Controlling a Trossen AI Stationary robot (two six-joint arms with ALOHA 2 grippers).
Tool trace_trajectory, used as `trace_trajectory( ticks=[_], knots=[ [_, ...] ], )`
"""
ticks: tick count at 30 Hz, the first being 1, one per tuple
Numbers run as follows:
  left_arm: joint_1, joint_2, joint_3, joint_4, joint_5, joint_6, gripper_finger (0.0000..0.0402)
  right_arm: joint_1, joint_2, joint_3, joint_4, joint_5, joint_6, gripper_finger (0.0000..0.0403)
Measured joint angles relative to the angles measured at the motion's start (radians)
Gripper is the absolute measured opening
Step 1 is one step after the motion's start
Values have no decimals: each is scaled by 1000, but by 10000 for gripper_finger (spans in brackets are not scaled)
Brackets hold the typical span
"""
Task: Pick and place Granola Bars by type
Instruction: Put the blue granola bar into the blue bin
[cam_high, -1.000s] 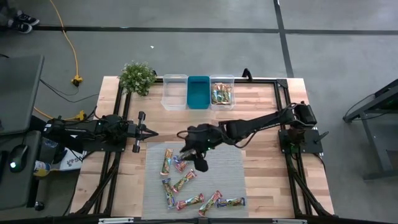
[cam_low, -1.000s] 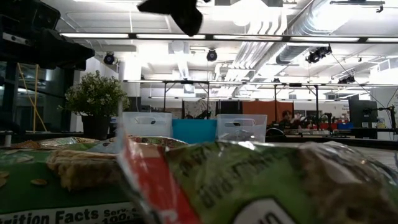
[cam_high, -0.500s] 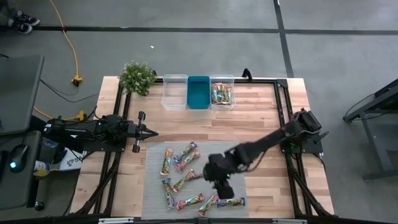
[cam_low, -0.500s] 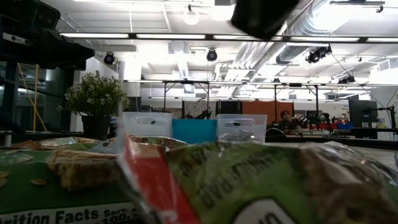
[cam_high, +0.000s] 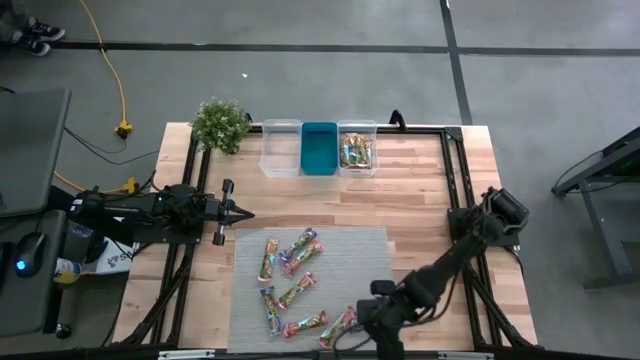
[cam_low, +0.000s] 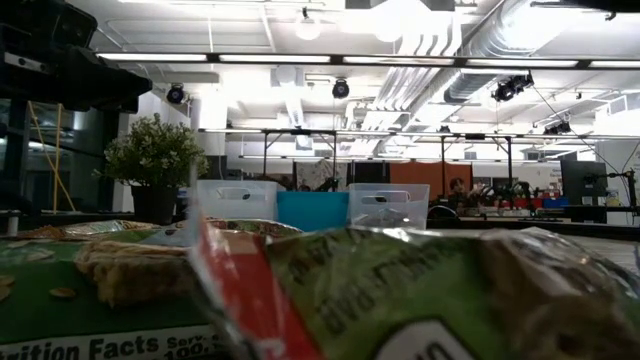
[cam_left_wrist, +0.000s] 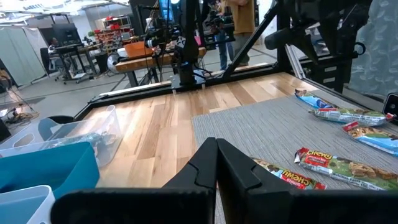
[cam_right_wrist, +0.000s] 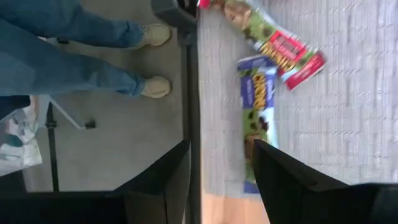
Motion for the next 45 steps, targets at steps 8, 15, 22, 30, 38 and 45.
trace_trajectory(
  ticks=[8, 15, 22, 30, 38, 45],
  knots=[
    [0, 0, 0, 0, 0, 0, 1, 13, 7, 0, 0, 60, 25, 210],
    [0, 0, 0, 0, 0, 0, 1, 12, 85, 0, 0, 62, 26, 254],
    [0, 0, 0, 0, 0, 0, 1, 16, 144, 0, 9, 94, 30, 257],
    [0, 0, 0, 0, 0, 0, 1, 21, 190, 0, 7, 110, 31, 257],
    [0, 0, 0, 0, 0, 0, 1, 21, 223, 0, 8, 110, 31, 256],
    [0, 0, 0, 0, 0, 0, 1, 21, 237, 0, 7, 144, 29, 244]
  ],
)
